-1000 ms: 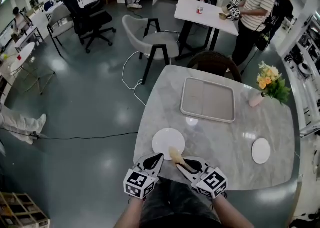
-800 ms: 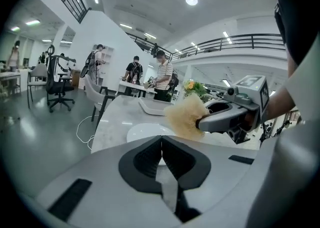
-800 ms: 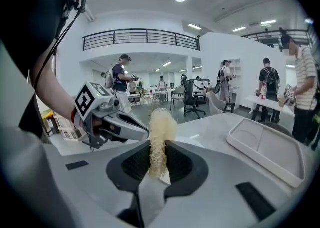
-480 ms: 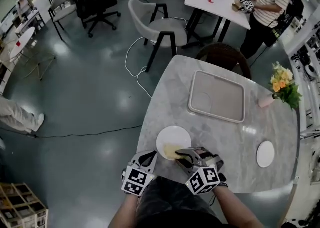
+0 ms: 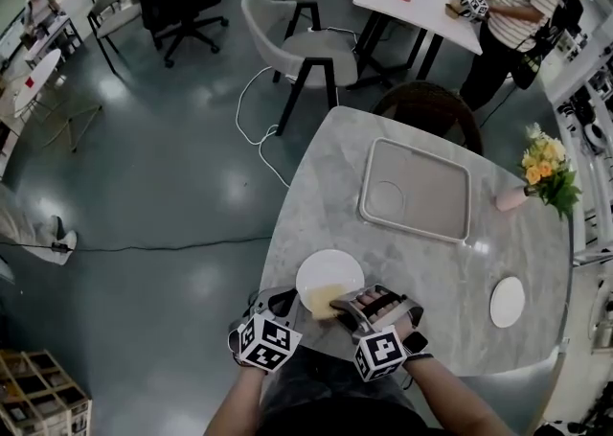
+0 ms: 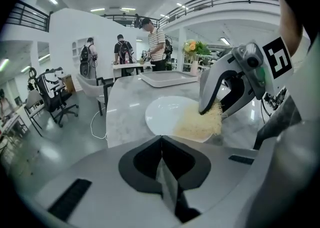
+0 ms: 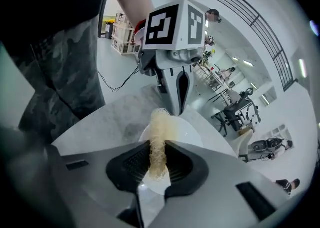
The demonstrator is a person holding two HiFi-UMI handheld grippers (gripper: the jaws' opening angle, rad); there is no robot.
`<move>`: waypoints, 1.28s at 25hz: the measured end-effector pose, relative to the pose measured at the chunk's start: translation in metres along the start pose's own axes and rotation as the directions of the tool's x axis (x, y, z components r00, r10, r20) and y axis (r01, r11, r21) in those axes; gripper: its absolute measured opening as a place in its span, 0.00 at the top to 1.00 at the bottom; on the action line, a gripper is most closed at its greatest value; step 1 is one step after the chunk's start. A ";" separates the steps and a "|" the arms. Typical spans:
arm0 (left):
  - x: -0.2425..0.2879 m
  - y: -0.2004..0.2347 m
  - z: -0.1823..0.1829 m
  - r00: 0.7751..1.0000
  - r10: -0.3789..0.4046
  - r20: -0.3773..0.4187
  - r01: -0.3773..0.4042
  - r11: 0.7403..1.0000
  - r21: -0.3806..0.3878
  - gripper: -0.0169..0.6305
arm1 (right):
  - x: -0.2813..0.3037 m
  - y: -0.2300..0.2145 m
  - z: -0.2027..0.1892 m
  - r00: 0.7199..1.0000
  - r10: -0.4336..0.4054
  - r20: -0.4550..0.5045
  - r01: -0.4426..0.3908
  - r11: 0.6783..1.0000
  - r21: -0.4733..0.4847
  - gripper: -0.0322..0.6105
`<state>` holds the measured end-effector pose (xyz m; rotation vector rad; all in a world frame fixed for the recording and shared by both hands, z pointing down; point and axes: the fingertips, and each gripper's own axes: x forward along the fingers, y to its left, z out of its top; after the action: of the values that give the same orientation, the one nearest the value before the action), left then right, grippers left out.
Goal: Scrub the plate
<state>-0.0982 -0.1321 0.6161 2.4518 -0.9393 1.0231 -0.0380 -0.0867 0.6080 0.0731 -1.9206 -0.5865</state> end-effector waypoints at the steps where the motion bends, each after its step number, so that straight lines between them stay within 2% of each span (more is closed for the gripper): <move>1: 0.000 0.000 0.000 1.000 -0.006 0.003 0.006 1.000 0.000 0.95 | 0.001 0.000 0.000 1.000 0.000 0.002 0.000 1.000 -0.004 0.83; 8: 0.001 -0.001 0.001 1.000 -0.023 0.009 0.023 1.000 0.010 0.95 | 0.011 -0.017 -0.001 0.998 -0.058 -0.011 0.058 0.996 -0.066 0.83; 17: 0.001 -0.005 0.001 1.000 -0.031 0.002 0.031 0.999 0.031 0.95 | 0.017 -0.061 -0.032 0.971 -0.165 -0.172 0.150 0.984 -0.094 0.83; 25: 0.001 -0.006 -0.001 0.999 -0.041 0.001 0.041 0.998 0.041 0.95 | 0.005 -0.042 -0.049 0.968 -0.142 -0.209 0.129 0.989 -0.079 0.83; 29: 0.001 -0.005 0.000 0.999 -0.046 0.003 0.046 0.997 0.054 0.95 | 0.001 -0.020 -0.047 0.974 -0.103 -0.204 0.096 0.994 -0.045 0.83; 32: 0.001 -0.005 0.000 0.999 -0.050 0.003 0.049 0.997 0.061 0.95 | -0.003 -0.012 -0.038 0.978 -0.091 -0.189 0.083 0.995 -0.053 0.83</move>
<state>-0.0941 -0.1292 0.6164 2.5149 -0.8563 1.0443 -0.0058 -0.1105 0.6119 0.1799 -1.7233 -0.6566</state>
